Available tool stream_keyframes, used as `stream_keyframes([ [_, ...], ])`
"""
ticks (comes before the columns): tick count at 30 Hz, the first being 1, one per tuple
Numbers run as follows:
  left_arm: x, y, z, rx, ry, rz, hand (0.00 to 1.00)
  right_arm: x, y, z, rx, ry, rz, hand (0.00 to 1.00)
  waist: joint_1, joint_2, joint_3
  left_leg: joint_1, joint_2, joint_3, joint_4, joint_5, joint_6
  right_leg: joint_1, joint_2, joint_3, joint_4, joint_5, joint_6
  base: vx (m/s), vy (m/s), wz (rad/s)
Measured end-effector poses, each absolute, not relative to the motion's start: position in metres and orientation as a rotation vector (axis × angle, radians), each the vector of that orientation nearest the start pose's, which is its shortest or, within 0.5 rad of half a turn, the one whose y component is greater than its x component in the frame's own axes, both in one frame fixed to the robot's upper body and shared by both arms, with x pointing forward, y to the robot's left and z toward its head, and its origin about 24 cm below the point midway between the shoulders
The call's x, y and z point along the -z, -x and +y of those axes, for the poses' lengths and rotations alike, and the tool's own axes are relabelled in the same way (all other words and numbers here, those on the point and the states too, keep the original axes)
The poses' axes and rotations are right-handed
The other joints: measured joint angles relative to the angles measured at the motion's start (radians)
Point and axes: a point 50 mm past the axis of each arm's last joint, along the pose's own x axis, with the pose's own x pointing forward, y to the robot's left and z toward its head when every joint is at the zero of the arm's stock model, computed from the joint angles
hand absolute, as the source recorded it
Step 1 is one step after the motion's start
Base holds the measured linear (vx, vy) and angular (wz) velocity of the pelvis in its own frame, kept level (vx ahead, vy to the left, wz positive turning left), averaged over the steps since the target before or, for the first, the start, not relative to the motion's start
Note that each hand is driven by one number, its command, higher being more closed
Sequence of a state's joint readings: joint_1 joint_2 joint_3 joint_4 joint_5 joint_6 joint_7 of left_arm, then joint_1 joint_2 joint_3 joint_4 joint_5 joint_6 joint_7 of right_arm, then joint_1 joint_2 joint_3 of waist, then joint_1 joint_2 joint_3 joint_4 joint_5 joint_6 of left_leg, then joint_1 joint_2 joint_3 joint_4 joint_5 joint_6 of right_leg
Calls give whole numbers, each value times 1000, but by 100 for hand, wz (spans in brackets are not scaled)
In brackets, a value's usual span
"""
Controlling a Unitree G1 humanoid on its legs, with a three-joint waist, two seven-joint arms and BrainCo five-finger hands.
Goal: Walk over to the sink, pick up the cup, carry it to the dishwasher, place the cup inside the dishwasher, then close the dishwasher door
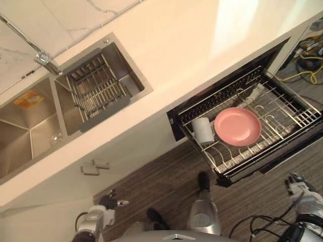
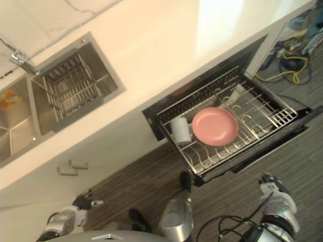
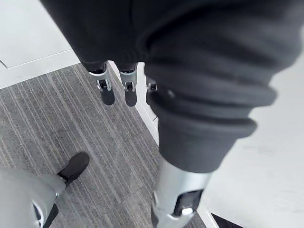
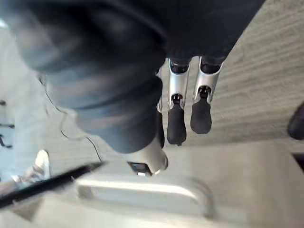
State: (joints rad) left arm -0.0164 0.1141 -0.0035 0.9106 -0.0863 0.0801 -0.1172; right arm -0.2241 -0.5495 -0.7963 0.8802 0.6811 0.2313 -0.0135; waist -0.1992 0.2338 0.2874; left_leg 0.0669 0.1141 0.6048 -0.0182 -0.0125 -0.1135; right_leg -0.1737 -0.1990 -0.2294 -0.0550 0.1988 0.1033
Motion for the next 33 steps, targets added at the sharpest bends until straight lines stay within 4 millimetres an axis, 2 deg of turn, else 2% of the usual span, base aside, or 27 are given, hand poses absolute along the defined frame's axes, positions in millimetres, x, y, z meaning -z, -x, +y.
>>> stream_keyframes([
  [2, 134, -166, 182, 31, 31, 946, 0, 0, -206, -406, 819, -655, 278, 100, 11, 6, 37, -4, -2, -3, 0, 7, 4, -8, -6, -2, 18, -4, -2, -37, 3, 6],
  [4, 131, -170, 182, 31, 31, 931, 0, -8, -213, -404, 760, -590, 267, 100, 16, 11, 64, -13, -3, -5, 0, 11, 6, -28, -12, -2, 42, -16, -3, -42, -3, 4],
  [6, 131, -172, 178, 34, 49, 934, 0, -15, -221, -400, 708, -515, 274, 100, 15, 5, 89, -24, -4, -13, -1, 17, 8, -38, -18, -9, 50, -17, -4, -20, -6, 8],
  [9, 131, -173, 170, 40, 83, 931, 0, -19, -226, -398, 675, -459, 296, 100, 15, 7, 94, -32, -4, -34, -1, 25, 10, -38, -25, -30, 65, -20, -6, 0, -6, 22],
  [12, 130, -175, 163, 49, 101, 925, 0, -20, -239, -385, 583, -333, 370, 100, 23, 12, 96, -38, -7, -69, -2, 41, 13, -37, -41, -66, 94, -44, -5, -40, -14, 30],
  [15, 128, -177, 153, 79, 104, 917, 0, -31, -264, -371, 499, -243, 399, 100, 38, 30, 105, -57, -21, -117, -6, 67, 17, -37, -75, -126, 121, -50, -5, -100, 2, 41],
  [18, 130, -175, 146, 82, 114, 939, 0, -59, -297, -358, 424, -169, 376, 100, 60, 55, 116, -71, -35, -164, -23, 78, 28, -38, -110, -202, 150, -47, -6, -139, 5, 38],
  [22, 131, -173, 143, 76, 128, 954, 0, -92, -335, -338, 326, -106, 373, 100, 96, 73, 120, -109, -49, -240, -30, 90, 13, -36, -149, -273, 186, -44, -10, -128, -13, 54],
  [24, 131, -173, 143, 74, 129, 962, 0, -124, -354, -333, 302, -77, 326, 100, 122, 80, 120, -119, -60, -284, -55, 127, 20, -37, -172, -313, 221, -57, -12, -101, -13, 62],
  [25, 132, -173, 143, 74, 128, 964, 0, -133, -357, -334, 307, -72, 309, 100, 129, 80, 120, -122, -63, -297, -60, 135, 17, -37, -181, -327, 235, -64, -15, -84, -11, 63],
  [27, 133, -170, 143, 72, 129, 972, 0, -165, -361, -347, 354, -42, 247, 100, 156, 80, 120, -135, -73, -335, -60, 153, 18, -38, -213, -355, 287, -89, -12, -68, -9, 55],
  [29, 136, -162, 145, 63, 130, 990, 0, -172, -360, -353, 394, -10, 250, 100, 172, 80, 121, -140, -78, -355, -64, 159, 18, -39, -226, -366, 314, -103, -8, -37, -8, 33],
  [32, 143, -143, 147, 47, 136, 1034, 0, -173, -360, -355, 418, 11, 255, 100, 172, 80, 121, -140, -80, -361, -65, 161, 18, -38, -235, -378, 330, -113, -6, -6, -9, 11],
  [33, 143, -142, 147, 46, 135, 1030, 0, -173, -360, -355, 420, 11, 254, 100, 172, 80, 121, -141, -79, -361, -65, 161, 18, -38, -234, -377, 331, -114, -6, 0, 0, 0],
])
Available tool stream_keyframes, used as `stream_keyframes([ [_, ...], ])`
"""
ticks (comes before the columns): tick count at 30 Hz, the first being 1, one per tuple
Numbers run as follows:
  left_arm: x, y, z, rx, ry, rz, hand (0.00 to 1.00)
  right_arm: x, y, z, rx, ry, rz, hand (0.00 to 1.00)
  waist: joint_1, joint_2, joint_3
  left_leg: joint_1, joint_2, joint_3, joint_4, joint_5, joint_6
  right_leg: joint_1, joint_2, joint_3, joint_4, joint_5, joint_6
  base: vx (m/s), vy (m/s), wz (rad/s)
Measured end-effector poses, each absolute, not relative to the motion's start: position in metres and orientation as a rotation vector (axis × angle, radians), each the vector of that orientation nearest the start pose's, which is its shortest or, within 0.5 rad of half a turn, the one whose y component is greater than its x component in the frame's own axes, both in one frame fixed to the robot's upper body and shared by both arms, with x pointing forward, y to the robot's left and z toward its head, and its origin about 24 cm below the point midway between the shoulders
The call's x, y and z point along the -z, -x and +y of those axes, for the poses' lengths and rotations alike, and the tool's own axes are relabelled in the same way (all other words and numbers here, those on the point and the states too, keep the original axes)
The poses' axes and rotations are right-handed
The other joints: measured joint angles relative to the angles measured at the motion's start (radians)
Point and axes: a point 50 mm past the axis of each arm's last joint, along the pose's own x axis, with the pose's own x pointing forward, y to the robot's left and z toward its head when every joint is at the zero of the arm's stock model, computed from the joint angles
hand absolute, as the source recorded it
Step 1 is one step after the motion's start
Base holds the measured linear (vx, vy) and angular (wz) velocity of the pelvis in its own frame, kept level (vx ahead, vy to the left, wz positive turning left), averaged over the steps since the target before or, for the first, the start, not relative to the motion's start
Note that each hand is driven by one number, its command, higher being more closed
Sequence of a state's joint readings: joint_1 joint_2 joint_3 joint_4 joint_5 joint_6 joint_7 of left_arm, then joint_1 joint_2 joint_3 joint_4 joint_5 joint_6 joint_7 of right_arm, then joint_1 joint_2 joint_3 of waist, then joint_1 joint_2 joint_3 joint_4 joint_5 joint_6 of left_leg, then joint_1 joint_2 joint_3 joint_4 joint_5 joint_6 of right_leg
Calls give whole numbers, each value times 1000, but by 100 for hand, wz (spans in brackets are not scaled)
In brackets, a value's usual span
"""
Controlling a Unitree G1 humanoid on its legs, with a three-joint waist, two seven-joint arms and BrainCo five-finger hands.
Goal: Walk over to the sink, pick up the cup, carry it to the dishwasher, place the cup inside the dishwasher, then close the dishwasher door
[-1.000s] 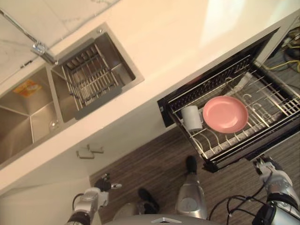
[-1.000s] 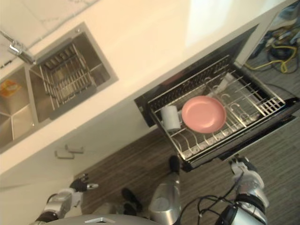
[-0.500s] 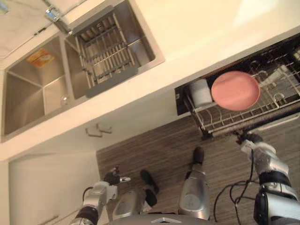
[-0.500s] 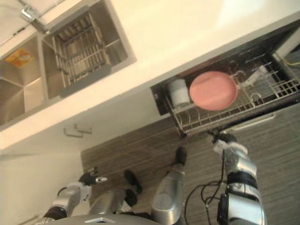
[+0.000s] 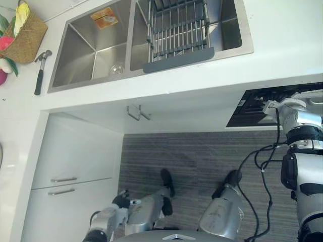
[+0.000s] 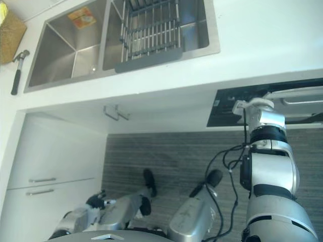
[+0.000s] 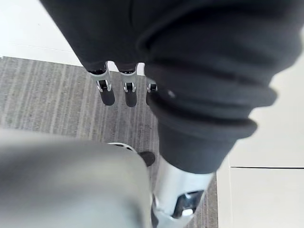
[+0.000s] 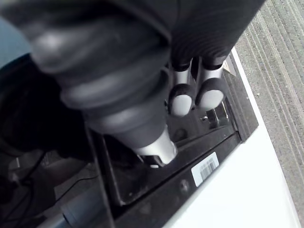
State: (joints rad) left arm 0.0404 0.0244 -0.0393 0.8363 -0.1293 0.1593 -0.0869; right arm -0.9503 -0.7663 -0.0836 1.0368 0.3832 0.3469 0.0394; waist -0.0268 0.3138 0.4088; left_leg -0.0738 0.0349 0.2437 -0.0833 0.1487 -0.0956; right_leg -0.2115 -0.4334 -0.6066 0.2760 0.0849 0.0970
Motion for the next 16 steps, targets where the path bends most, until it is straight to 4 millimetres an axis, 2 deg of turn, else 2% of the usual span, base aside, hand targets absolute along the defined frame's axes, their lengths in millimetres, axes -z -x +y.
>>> stream_keyframes([
  [1, 143, -142, 147, 47, 129, 1017, 0, -173, -360, -355, 423, 11, 255, 0, 1, 0, 0, -1, 2, 0, 0, 1, 0, 0, 1, 2, 0, 0, 0, 0, 0, 0],
  [4, 143, -142, 148, 52, 116, 1006, 0, -172, -358, -357, 432, -10, 247, 0, 1, -1, 0, 1, 8, 5, 0, 2, 0, 1, 11, 6, -6, 1, -1, -1, -10, -5],
  [6, 143, -143, 147, 57, 120, 1005, 0, -164, -353, -360, 436, -54, 210, 0, 9, -3, 1, 6, 17, 12, 0, 1, 0, 5, 26, 14, -20, 2, -3, 7, -24, -13],
  [8, 143, -142, 149, 54, 122, 1007, 0, -150, -344, -357, 412, -120, 122, 0, 15, -11, -1, 9, 34, 29, 2, 0, 1, 9, 54, 20, -52, 8, -11, 45, -42, -19],
  [9, 143, -141, 151, 43, 131, 1010, 0, -126, -335, -345, 382, -200, 66, 0, 7, -24, -3, 19, 52, 33, 5, -3, -2, 35, 85, 15, -90, 20, -15, 73, -49, -17],
  [10, 143, -141, 152, 39, 135, 1011, 0, -119, -332, -343, 379, -215, 65, 0, 5, -28, -3, 24, 55, 34, 5, -4, -3, 42, 91, 15, -97, 22, -15, 113, -62, -18],
  [12, 145, -137, 162, -11, 172, 1025, 0, -44, -300, -321, 395, -341, 174, 0, -4, -87, -36, 59, 79, 52, 6, -17, -13, 84, 127, 18, -138, 27, -11, 125, -54, -22],
  [13, 145, -136, 165, -26, 184, 1030, 0, -22, -288, -316, 411, -371, 224, 0, -6, -104, -50, 67, 84, 57, 6, -20, -14, 94, 137, 20, -149, 28, -9, 153, -45, -23],
  [15, 146, -133, 176, -90, 248, 1045, 0, 56, -226, -302, 531, -497, 437, 0, -16, -166, -102, 102, 101, 68, 6, -39, -19, 145, 168, 19, -210, 42, -5, 168, -29, -18],
  [16, 146, -133, 178, -102, 262, 1048, 0, 72, -209, -301, 568, -523, 486, 0, -18, -178, -113, 111, 103, 73, 6, -43, -20, 158, 177, 20, -224, 46, -4, 105, -17, -11],
])
